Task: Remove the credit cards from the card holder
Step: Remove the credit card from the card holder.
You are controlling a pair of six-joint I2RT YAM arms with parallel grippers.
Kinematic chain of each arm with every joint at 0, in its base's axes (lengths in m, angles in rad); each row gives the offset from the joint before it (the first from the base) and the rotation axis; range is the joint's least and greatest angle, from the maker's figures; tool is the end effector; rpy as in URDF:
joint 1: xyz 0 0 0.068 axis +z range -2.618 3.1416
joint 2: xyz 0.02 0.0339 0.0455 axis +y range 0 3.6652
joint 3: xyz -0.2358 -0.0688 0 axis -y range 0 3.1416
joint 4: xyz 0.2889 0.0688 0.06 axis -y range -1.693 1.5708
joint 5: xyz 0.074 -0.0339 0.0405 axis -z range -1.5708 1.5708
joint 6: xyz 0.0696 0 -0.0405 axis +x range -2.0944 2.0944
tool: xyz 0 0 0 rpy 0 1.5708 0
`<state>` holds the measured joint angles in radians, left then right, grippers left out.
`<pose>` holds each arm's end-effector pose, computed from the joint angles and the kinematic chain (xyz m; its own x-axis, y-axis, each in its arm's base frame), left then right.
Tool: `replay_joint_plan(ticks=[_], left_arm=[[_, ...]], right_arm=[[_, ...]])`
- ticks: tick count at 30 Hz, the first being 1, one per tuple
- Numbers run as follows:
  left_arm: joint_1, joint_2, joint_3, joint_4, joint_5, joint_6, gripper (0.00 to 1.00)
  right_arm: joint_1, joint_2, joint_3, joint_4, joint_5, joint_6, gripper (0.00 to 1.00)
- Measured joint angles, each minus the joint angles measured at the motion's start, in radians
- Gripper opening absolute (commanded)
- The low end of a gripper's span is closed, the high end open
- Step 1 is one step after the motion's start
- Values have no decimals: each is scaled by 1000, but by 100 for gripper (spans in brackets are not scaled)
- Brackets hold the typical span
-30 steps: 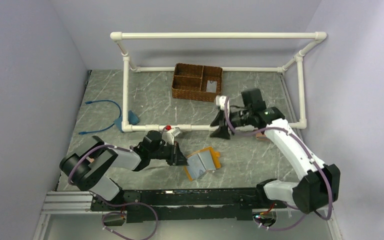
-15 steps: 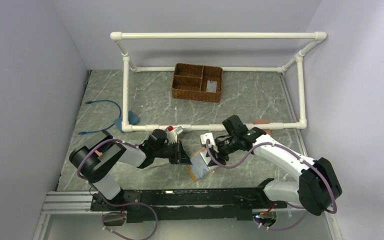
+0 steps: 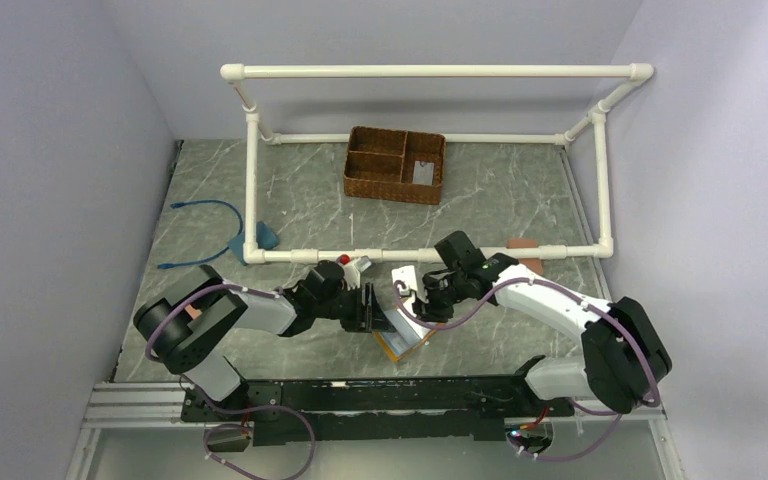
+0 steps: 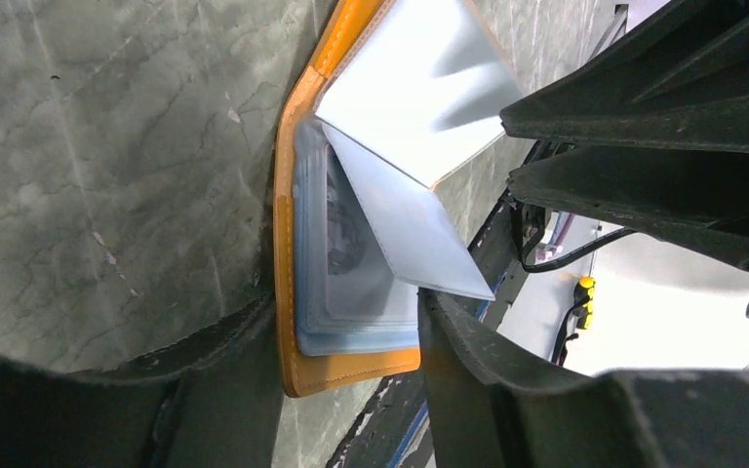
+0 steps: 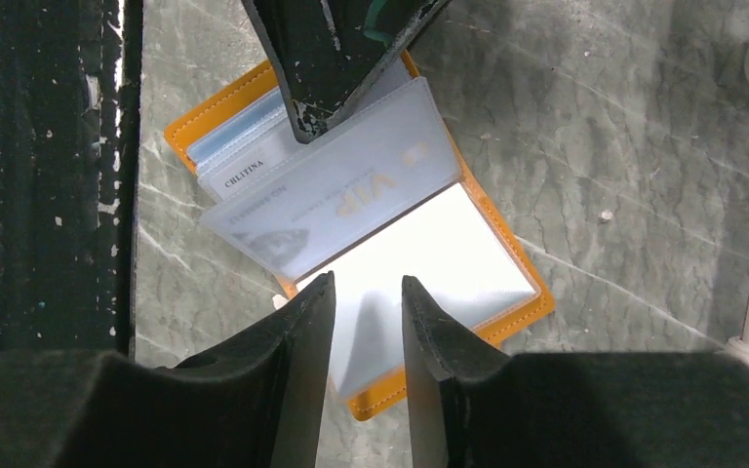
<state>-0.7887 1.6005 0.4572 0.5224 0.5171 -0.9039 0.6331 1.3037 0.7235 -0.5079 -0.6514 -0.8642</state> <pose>0.1946 -0.2447 0.0329 -0.9608 -0.0019 -0.2771 0.2346 0.5268 -0.8170 0.2107 0.2070 0.1182 0.0668 -0.7012 -0.7098 -0.9959 -0.0904 -0.0044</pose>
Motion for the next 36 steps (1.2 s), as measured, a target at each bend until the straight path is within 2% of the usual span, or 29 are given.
replay_joint_plan(ticks=[13, 19, 26, 36], left_arm=[[-7, -23, 31, -63, -55, 1, 59], [-13, -18, 39, -64, -70, 1, 60], [-30, 0, 64, -64, -93, 1, 60], [-56, 1, 83, -78, -149, 0, 62]], right_arm=[[3, 110, 93, -31, -115, 144, 66], [6, 134, 133, -71, -139, 190, 76], [29, 169, 168, -107, -130, 220, 81], [49, 209, 191, -145, -73, 237, 82]])
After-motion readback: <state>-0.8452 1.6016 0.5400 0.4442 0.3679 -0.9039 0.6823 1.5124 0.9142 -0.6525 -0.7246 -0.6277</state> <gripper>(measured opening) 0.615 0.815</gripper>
